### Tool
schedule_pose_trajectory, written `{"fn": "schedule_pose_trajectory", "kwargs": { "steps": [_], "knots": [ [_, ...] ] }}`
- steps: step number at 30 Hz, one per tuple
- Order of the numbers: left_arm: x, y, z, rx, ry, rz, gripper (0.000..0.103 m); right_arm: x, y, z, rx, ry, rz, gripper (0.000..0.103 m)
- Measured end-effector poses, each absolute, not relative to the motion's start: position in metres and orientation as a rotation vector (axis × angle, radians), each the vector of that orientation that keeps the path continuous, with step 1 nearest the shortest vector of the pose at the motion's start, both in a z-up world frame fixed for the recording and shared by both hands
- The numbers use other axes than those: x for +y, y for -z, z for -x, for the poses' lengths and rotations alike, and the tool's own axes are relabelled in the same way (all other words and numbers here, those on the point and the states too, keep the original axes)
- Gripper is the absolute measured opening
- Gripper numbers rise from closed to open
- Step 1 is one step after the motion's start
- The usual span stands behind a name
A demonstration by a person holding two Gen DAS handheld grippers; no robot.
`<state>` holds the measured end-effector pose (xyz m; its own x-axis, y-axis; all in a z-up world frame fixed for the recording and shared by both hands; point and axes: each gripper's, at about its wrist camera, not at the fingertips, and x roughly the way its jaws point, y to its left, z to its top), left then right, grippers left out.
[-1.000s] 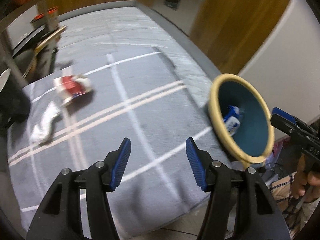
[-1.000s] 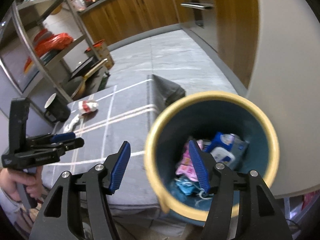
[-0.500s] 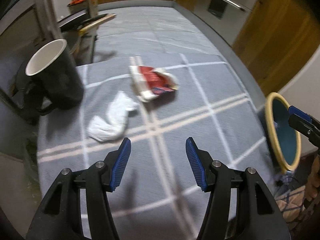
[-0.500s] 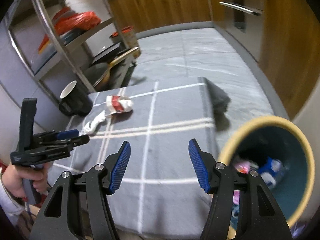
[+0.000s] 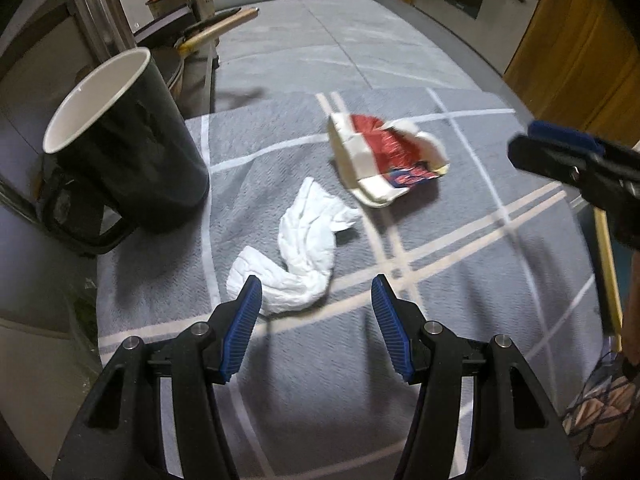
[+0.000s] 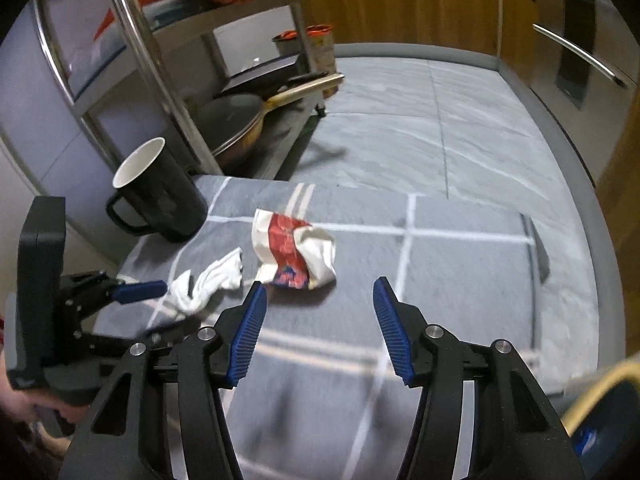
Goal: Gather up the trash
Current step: 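Grasp the white tissue with the left tool while the right grasps the red-and-white paper cup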
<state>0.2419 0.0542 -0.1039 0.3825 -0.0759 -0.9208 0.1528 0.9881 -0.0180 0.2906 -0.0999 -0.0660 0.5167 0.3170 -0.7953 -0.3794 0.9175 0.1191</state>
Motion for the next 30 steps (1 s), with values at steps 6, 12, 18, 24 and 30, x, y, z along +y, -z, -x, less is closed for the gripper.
{"fn": "schedule_pose_trajectory", "kwargs": {
  "steps": [6,12,18,24,30],
  "knots": [
    [0.055,0.115,-0.263,1.187,0.153,-0.07,0.057,-0.086,0.087,-0.317,0.98,-0.444,0.1,0.055],
    [0.054,0.128,-0.281,1.22,0.157,-0.075,0.056,-0.073,0.103,-0.332,0.992,-0.474,0.144,0.052],
    [0.049,0.127,-0.283,1.222,0.169,-0.113,0.038,-0.066,0.119,-0.342,1.027,-0.47,0.143,0.025],
    [0.053,0.126,-0.282,1.23,0.154,-0.081,0.012,-0.074,0.122,-0.334,1.032,-0.474,0.092,0.017],
    [0.041,0.115,-0.271,1.205,0.17,-0.077,0.01,-0.088,0.11,-0.318,1.013,-0.461,0.042,0.017]
  ]
}}
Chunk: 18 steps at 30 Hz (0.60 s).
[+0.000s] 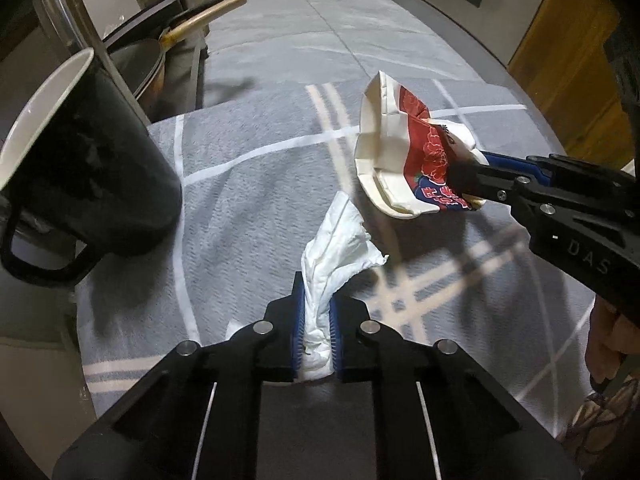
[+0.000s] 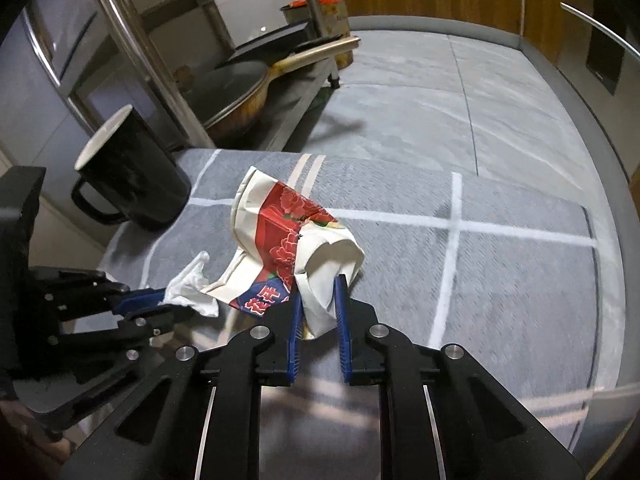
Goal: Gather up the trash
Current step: 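Grasp the white tissue with the left tool while the right grasps the red-and-white paper cup, then carry the tissue and paper cup over the bin and open both tools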
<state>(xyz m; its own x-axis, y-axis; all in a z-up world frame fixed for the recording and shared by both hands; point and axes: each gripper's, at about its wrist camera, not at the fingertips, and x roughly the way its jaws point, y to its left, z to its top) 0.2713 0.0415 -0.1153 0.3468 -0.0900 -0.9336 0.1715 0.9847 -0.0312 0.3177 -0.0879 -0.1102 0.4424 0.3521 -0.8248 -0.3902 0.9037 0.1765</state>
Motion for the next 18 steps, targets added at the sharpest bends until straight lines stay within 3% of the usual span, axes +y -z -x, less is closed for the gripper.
{"fn": "schedule_pose_trajectory", "kwargs": {
  "steps": [18],
  "knots": [
    [-0.015,0.049,-0.218,1.067,0.268,-0.041,0.01,-0.172,0.022,-0.203,0.884,-0.386,0.009,0.017]
  ]
}}
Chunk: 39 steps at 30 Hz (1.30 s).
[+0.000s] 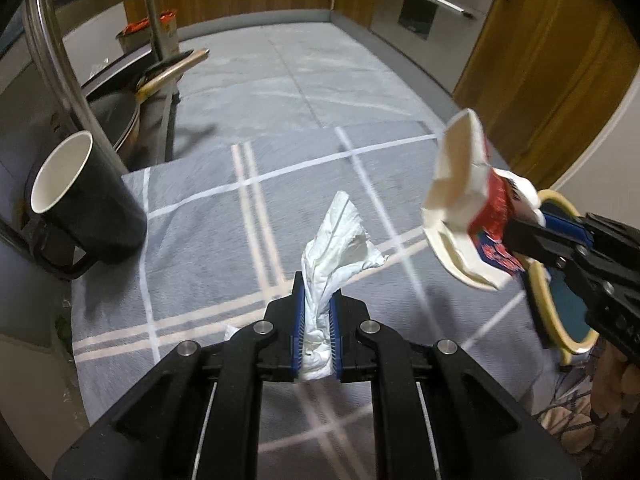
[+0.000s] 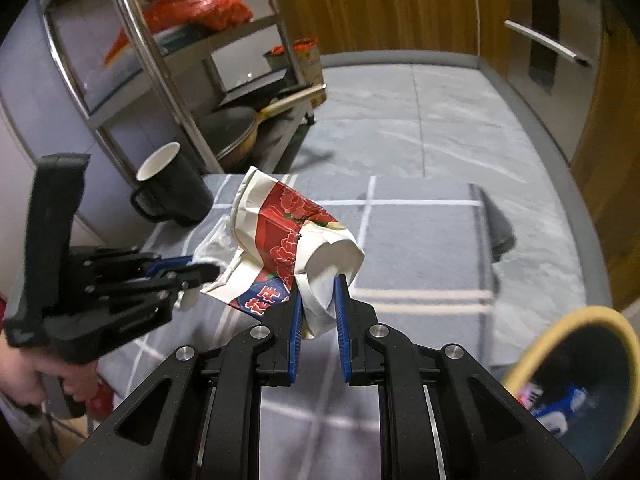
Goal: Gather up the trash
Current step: 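Carry the tissue and paper cup over the bin and open both tools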
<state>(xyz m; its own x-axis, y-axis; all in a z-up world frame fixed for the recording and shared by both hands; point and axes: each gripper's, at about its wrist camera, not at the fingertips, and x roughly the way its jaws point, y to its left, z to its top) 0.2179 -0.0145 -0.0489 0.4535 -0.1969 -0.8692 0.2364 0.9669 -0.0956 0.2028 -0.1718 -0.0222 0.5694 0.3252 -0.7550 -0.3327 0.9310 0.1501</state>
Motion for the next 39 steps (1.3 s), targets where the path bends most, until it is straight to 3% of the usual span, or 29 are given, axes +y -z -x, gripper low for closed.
{"fn": "schedule_pose_trajectory", "kwargs": {
  "steps": [16,39],
  "knots": [
    [-0.07,0.008,-0.164,1.006,0.373,-0.002,0.01,-0.248,-0.013,-0.112,0.791,-0.301,-0.051,0.017],
    [-0.227,0.013,-0.151,1.0,0.697,0.015,0.01,-0.383,0.005,-0.066,0.764,-0.028,-0.265,0.017]
  ]
}}
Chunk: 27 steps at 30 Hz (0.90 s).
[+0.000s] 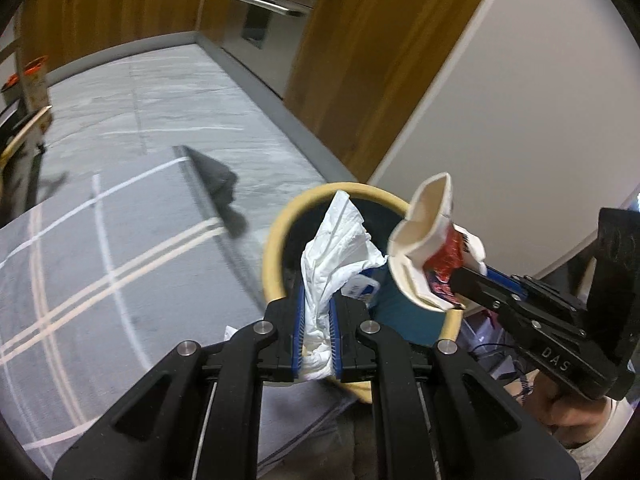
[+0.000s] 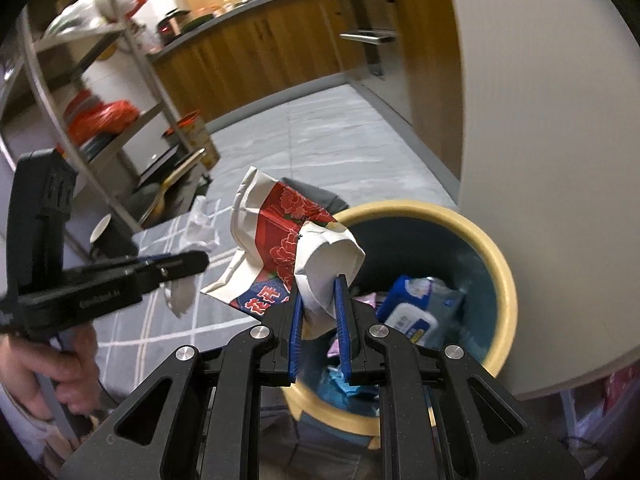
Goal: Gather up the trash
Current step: 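Carry the tissue and paper cup over the bin and open both tools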
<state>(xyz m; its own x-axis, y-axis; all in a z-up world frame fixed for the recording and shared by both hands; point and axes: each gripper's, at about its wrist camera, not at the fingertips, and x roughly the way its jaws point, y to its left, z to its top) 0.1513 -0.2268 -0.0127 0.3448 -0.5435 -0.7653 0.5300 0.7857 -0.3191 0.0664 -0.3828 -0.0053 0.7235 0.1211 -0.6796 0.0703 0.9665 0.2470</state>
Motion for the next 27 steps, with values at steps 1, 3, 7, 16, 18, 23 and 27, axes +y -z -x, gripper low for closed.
{"fn": "schedule_pose_trajectory", "kwargs": {
  "steps": [1,3,7,16,18,23,27],
  "knots": [
    [-0.232,0.014,-0.151,1.003,0.705,0.014,0.01,-0.386,0.006,-0.066,0.763,-0.019,-0.277,0.017],
    [-0.244,0.022,-0.151,1.016,0.733,0.018,0.01,-0.393,0.009,-0.066,0.762,-0.006,-0.3,0.017],
    [-0.258,0.036,-0.154,1.047,0.759,0.025,0.01,-0.401,0.013,-0.067,0.763,0.012,-0.333,0.017],
    [-0.278,0.06,-0.154,1.095,0.778,0.011,0.022,-0.409,0.02,-0.065,0.779,0.055,-0.371,0.017],
    [-0.277,0.061,-0.153,1.096,0.773,0.006,0.032,-0.412,0.022,-0.064,0.787,0.066,-0.375,0.017],
    [-0.267,0.05,-0.151,1.057,0.75,0.006,0.048,-0.415,0.024,-0.065,0.794,0.084,-0.39,0.017],
    [-0.256,0.042,-0.154,1.032,0.726,0.003,0.053,-0.414,0.026,-0.066,0.807,0.089,-0.386,0.017]
  ]
}}
